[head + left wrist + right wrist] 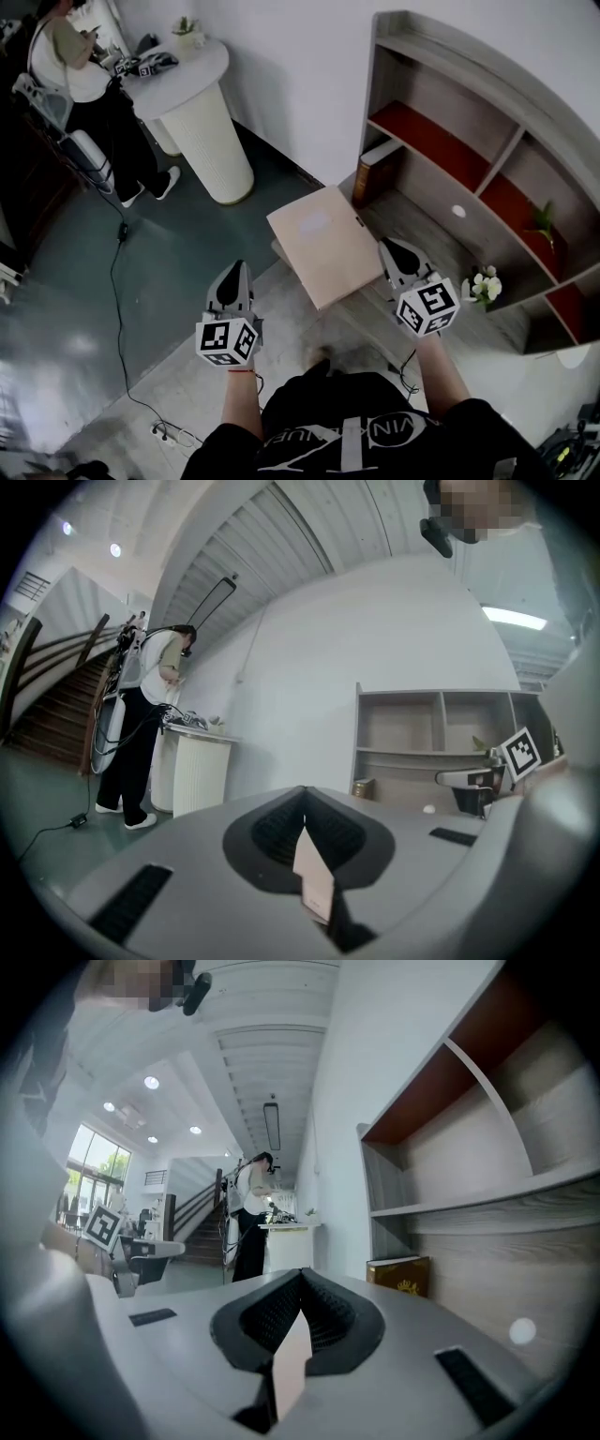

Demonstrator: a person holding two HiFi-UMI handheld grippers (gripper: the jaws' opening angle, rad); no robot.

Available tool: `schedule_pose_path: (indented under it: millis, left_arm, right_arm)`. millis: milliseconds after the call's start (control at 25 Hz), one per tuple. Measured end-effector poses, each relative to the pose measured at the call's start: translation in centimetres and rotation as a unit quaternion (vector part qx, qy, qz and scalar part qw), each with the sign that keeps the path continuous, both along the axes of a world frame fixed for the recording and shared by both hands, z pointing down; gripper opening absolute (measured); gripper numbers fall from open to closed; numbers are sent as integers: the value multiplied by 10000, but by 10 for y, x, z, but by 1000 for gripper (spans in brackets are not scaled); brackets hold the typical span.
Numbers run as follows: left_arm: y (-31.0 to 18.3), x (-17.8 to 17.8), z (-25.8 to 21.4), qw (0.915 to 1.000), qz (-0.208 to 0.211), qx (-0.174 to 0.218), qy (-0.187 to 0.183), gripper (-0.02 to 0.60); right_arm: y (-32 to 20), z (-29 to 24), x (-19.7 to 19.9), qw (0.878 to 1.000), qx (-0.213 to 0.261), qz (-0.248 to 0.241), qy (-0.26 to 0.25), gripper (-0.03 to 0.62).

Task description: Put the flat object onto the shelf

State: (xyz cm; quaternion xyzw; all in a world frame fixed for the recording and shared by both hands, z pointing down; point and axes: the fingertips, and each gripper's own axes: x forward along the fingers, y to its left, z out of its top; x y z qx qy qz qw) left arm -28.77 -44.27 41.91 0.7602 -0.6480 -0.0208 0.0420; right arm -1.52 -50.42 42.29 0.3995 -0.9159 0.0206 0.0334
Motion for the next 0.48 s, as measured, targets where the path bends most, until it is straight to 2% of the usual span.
schedule_pose_path:
  millis: [160, 480]
  left_arm:
    - [-1, -1, -15, 9999, -19, 131, -23, 3]
    - [-4, -1, -42, 9990, -20, 429, -86, 3]
  right_arm:
    - [8, -15, -8, 9986, 419, -204, 252, 9]
    - [8, -41, -8, 9969, 738, -253, 71, 11]
